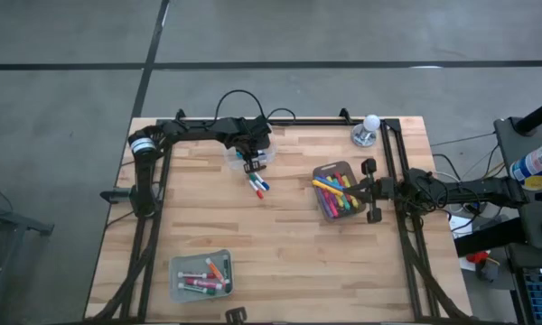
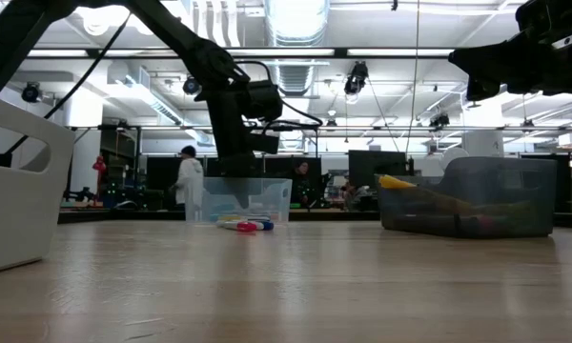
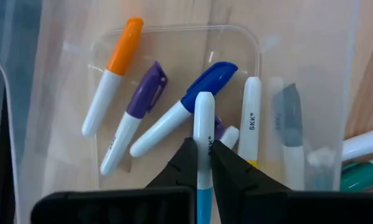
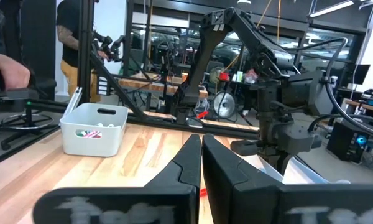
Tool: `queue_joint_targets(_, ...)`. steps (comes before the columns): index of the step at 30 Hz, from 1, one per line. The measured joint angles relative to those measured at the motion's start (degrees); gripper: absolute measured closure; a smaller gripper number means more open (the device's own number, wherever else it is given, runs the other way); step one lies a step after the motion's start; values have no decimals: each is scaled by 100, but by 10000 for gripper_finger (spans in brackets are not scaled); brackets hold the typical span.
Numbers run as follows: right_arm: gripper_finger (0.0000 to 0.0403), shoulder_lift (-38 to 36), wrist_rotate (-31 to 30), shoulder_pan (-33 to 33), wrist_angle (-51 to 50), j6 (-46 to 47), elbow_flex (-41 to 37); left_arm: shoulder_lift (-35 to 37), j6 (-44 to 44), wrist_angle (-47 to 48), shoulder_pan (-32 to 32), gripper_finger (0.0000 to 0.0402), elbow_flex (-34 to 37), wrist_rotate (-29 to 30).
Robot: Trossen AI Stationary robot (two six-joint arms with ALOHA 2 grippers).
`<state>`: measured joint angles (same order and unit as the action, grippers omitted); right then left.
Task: Pick & Place Markers
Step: Put the white and light blue highlighter pen into the transparent bin, then put the white and red highlighter pen into the transparent bin
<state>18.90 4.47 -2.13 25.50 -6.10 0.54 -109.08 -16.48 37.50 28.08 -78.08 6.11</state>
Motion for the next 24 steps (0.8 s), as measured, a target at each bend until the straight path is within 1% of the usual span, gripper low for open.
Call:
queue_joint_targets(3,394,0,0,-2,0,8,0,10,25,1,0,365,0,149)
queue_joint_targets(9,394,0,0,-2,0,-3,0,20,-37,0,0,307,0,303)
queue_joint_targets(12,394,0,0,-2,0,6,0,25,-89,0,0,287,0,439)
queue_joint_targets(18,394,0,0,-1,0,-2,0,119,-330,73,-11,279,-2,929)
queue_joint_targets(24,394,0,-2,0,0,-3,0,624,-481,157,-83,279,-2,976)
